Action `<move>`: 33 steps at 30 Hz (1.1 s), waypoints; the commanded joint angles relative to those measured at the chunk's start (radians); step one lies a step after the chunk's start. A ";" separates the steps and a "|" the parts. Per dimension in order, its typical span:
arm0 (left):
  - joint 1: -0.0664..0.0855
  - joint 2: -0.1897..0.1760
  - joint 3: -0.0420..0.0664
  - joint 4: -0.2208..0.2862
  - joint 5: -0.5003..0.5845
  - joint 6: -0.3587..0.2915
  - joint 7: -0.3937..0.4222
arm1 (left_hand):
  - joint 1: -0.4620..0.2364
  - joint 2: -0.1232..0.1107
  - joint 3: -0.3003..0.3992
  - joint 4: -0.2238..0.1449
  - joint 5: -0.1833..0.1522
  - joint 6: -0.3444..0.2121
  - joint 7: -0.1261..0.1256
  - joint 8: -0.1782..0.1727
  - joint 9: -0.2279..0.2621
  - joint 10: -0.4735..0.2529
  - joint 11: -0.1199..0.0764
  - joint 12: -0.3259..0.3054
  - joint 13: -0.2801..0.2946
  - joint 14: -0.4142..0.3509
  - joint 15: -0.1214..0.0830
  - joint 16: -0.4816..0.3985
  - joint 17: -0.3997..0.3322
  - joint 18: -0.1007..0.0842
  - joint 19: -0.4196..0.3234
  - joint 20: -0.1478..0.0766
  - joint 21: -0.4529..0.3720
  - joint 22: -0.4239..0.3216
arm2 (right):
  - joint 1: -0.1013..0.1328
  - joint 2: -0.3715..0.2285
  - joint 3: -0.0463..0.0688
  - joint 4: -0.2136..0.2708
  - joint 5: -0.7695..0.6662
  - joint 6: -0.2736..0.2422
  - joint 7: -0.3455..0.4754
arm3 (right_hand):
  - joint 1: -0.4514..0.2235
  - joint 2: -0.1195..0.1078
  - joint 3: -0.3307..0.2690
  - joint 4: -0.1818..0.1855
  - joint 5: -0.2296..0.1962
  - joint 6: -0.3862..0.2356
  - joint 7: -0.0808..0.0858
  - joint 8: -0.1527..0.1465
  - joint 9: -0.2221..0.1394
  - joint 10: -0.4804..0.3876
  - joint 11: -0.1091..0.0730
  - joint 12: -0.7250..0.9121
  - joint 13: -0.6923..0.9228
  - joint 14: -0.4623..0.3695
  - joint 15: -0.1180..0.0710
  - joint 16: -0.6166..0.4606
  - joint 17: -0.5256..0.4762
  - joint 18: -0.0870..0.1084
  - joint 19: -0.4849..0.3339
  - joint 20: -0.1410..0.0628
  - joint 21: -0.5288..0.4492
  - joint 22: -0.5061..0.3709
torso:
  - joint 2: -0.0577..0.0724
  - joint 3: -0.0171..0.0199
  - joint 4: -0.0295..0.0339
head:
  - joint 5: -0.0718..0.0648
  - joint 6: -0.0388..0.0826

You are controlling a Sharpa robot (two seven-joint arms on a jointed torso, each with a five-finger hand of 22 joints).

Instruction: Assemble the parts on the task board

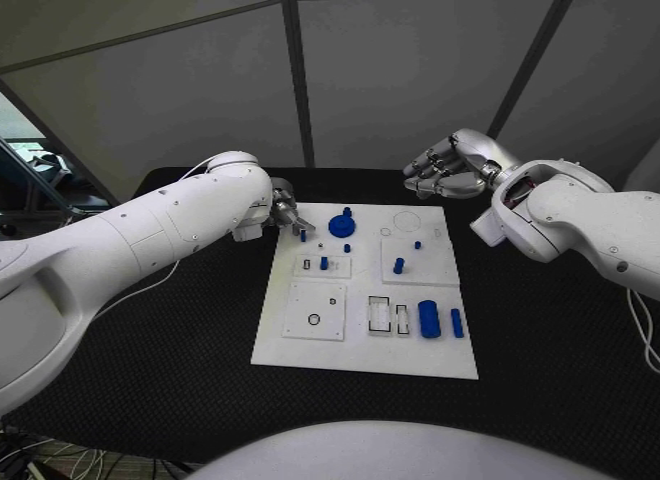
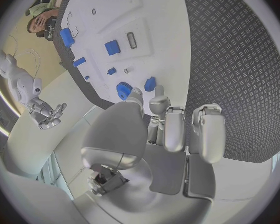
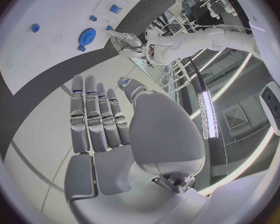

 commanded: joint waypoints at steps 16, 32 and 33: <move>0.002 0.002 0.000 0.000 0.007 0.030 0.014 | 0.018 0.004 0.016 -0.003 0.002 0.012 0.000 -0.009 -0.005 0.004 -0.001 0.005 -0.002 0.067 -0.008 0.004 0.130 -0.013 0.034 -0.005 0.003 0.162 | 0.002 0.004 0.001 -0.002 0.000 0.005 0.007 | -0.005 0.005 0.003 0.002 0.009 0.002 -0.007 0.005 0.001 0.002 -0.005 0.005 -0.001 0.003 0.000 -0.007 -0.002 0.011 0.007 -0.001 -0.007 -0.002 | 0.000 0.0006 0.0002 | -0.007 -0.004; 0.002 0.004 0.000 -0.004 0.009 0.031 0.013 | 0.049 0.021 0.040 -0.019 0.001 0.022 -0.003 -0.014 -0.015 0.005 -0.004 0.004 -0.003 0.067 -0.011 0.004 0.130 -0.013 0.034 -0.008 0.003 0.163 | 0.002 0.006 0.001 -0.003 0.000 0.006 0.008 | -0.004 0.005 0.005 0.001 0.010 0.002 -0.007 0.005 0.001 0.002 -0.006 0.005 -0.001 0.002 0.000 -0.009 -0.003 0.011 0.007 -0.001 -0.008 -0.003 | 0.000 0.0002 0.0000 | -0.010 -0.008; 0.002 0.004 0.000 -0.004 0.009 0.029 0.014 | 0.052 0.025 0.043 -0.020 0.001 0.022 -0.004 -0.014 -0.016 0.005 -0.004 0.004 -0.004 0.067 -0.011 0.005 0.130 -0.013 0.034 -0.008 0.003 0.163 | 0.002 0.006 0.001 -0.003 0.000 0.006 0.008 | -0.003 0.005 0.005 0.000 0.011 0.002 -0.008 0.006 0.001 0.002 -0.006 0.005 -0.001 0.002 0.000 -0.009 -0.003 0.011 0.007 -0.001 -0.009 -0.004 | 0.000 0.0002 0.0001 | -0.010 -0.008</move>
